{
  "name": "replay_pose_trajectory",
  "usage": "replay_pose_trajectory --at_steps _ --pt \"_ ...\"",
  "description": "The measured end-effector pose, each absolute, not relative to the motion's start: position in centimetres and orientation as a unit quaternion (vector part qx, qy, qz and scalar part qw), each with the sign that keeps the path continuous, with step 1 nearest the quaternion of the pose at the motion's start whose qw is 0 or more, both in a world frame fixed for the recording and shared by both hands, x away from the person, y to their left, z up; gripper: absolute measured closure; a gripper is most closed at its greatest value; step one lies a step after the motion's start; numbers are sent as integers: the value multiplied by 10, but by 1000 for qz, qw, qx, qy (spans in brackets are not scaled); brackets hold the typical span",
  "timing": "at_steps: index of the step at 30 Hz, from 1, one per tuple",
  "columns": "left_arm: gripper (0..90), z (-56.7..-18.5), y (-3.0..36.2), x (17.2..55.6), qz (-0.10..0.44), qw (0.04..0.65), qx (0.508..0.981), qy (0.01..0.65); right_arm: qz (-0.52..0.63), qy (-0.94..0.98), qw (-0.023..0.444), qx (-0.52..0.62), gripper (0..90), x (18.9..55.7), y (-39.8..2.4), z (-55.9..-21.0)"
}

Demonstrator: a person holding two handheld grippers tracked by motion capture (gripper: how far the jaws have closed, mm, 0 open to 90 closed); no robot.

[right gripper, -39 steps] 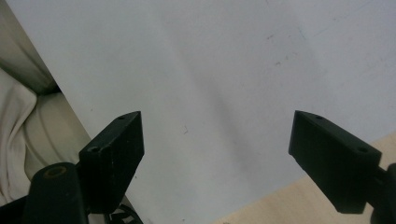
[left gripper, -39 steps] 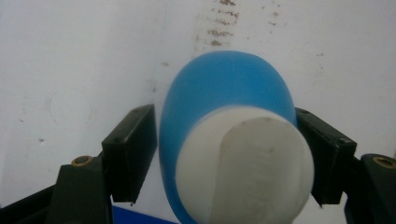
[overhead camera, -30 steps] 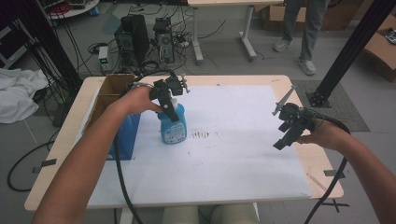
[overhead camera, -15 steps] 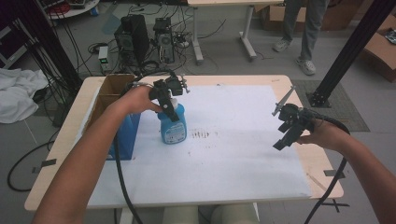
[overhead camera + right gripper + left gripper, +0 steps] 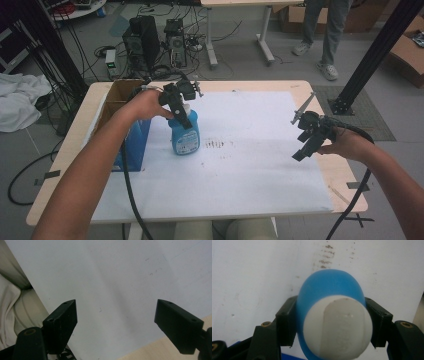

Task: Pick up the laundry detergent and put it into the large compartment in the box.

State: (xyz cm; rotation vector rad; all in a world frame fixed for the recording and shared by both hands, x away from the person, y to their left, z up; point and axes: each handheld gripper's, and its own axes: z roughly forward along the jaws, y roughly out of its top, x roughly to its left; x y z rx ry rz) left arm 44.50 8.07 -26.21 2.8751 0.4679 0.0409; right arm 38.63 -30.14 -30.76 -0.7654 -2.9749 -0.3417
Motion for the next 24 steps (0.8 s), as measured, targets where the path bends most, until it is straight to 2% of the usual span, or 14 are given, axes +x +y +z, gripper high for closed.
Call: replay_pose_trajectory --at_steps 7,24 --pt "380 -234 87 444 22 119 967 226 -115 -962 24 -246 185 384 -300 -306" --pt "381 -165 94 430 64 131 935 324 -119 -965 22 -231 187 379 -295 -304"
